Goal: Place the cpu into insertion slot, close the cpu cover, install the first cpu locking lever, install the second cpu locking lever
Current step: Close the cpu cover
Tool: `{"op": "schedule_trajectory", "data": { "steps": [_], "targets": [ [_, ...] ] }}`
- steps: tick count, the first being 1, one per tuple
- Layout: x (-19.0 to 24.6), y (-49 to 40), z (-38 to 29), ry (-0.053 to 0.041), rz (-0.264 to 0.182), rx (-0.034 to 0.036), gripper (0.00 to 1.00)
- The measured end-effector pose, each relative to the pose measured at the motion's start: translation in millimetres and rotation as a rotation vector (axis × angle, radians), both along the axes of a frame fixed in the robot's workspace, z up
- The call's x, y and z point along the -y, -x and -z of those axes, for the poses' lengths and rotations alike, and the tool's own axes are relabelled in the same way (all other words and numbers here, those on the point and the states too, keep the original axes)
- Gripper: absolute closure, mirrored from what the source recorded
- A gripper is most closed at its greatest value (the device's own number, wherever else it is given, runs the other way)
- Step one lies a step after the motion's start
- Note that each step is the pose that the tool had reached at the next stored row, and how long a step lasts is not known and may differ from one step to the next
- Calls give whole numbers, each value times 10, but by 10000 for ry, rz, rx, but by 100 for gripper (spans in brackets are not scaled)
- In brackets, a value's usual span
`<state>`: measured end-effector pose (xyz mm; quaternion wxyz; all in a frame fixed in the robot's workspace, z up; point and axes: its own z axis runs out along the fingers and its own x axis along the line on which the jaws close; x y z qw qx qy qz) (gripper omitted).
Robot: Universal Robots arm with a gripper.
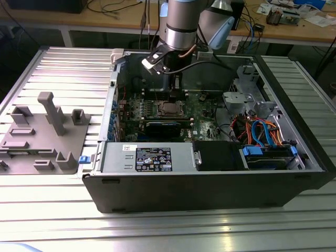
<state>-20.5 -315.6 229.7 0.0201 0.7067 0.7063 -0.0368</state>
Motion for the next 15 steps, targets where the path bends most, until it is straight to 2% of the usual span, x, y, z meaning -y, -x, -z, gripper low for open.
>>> {"op": "schedule_trajectory", "data": {
  "steps": [6,15],
  "targets": [
    [0,0,-72,-1,0,0,89],
    [0,0,-74,-4,0,0,89]
  ]
}}
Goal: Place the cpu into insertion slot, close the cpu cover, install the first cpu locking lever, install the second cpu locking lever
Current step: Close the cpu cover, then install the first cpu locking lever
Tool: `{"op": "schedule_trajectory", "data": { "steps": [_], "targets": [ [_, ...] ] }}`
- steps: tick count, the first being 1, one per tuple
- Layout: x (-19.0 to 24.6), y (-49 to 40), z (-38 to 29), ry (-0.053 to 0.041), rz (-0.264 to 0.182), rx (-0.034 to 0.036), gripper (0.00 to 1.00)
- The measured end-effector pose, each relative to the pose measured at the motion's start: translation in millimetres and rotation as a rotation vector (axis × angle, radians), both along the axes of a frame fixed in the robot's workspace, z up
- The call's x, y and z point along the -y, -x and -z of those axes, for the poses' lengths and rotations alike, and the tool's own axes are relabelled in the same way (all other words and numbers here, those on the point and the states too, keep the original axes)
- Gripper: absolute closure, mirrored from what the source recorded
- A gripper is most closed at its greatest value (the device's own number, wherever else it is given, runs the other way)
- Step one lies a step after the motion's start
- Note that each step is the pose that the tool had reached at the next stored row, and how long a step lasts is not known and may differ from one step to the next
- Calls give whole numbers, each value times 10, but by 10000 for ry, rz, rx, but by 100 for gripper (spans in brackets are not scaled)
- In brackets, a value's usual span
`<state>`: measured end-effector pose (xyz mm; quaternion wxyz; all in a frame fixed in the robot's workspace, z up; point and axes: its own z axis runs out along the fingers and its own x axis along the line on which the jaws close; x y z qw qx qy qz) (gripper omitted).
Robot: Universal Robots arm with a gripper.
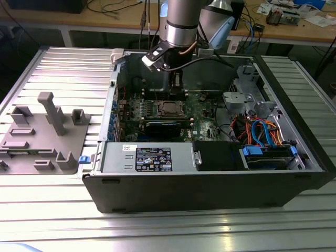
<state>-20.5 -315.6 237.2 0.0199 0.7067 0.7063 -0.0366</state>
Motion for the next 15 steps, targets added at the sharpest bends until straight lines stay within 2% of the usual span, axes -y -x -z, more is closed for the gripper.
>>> {"op": "schedule_trajectory", "data": {
  "steps": [9,15],
  "targets": [
    [0,0,0,-1,-64,0,89],
    [0,0,0,15,-524,-1,89]
  ]
}}
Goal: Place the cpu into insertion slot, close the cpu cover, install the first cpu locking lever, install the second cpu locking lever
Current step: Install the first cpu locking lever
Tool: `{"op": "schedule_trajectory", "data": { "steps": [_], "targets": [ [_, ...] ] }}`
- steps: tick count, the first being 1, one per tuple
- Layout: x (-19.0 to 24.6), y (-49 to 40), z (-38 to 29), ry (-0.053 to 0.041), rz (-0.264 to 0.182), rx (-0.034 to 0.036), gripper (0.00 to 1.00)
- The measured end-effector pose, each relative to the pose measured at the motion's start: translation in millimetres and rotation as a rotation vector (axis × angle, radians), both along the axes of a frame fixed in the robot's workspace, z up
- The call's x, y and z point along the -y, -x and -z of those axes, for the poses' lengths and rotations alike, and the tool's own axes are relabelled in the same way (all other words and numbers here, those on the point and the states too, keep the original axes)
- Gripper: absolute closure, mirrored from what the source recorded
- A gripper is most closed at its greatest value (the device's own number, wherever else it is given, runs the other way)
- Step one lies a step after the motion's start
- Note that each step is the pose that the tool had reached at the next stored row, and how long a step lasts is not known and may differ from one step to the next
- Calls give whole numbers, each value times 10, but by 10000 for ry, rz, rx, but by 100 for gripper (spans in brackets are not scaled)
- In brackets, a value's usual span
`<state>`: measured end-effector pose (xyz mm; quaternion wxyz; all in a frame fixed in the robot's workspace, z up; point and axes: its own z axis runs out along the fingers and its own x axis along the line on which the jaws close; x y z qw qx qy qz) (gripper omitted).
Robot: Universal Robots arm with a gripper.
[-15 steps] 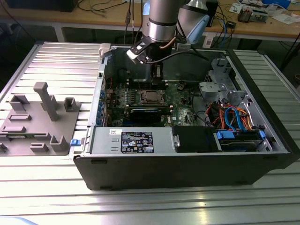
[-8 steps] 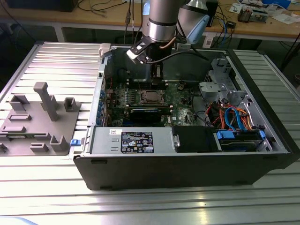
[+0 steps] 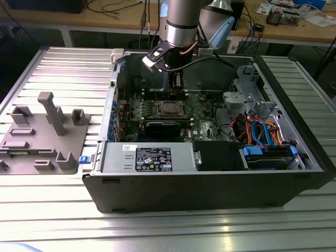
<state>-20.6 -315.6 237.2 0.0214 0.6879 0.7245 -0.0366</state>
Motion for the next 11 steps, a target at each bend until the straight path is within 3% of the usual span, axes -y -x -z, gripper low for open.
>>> {"op": "schedule_trajectory", "data": {
  "steps": [11],
  "targets": [
    [0,0,0,54,-944,1,89]
  ]
}}
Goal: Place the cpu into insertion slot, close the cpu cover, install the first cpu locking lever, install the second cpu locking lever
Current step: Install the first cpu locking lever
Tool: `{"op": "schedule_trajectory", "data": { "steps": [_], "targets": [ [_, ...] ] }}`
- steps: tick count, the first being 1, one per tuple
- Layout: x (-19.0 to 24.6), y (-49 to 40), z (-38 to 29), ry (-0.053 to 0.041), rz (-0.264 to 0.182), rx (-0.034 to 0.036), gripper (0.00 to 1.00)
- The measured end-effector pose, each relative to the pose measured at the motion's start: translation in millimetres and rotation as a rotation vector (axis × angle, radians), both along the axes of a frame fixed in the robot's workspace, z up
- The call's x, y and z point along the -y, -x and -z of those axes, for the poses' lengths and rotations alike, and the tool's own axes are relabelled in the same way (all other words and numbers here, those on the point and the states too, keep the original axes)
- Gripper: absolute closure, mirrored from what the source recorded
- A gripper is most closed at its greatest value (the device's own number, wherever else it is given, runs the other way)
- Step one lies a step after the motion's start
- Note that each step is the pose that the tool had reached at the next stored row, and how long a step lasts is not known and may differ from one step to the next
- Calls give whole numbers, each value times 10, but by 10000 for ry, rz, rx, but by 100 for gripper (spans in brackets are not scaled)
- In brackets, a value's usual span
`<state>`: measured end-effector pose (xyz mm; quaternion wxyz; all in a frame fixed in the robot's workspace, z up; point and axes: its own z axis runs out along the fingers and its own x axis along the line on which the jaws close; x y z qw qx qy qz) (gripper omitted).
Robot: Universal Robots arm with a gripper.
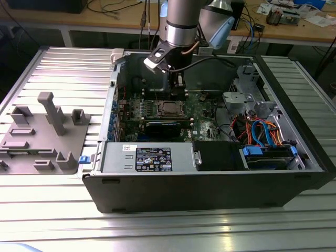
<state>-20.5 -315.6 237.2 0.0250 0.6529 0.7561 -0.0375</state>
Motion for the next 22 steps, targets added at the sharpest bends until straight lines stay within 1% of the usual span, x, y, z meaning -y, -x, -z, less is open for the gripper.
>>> {"op": "schedule_trajectory", "data": {
  "steps": [2,4,5,6,22],
  "targets": [
    [0,0,0,12,-130,0,89],
    [0,0,0,40,-800,0,89],
    [0,0,0,39,-1319,2,89],
    [0,0,0,41,-1728,2,89],
    [0,0,0,47,-2724,4,89]
  ]
}}
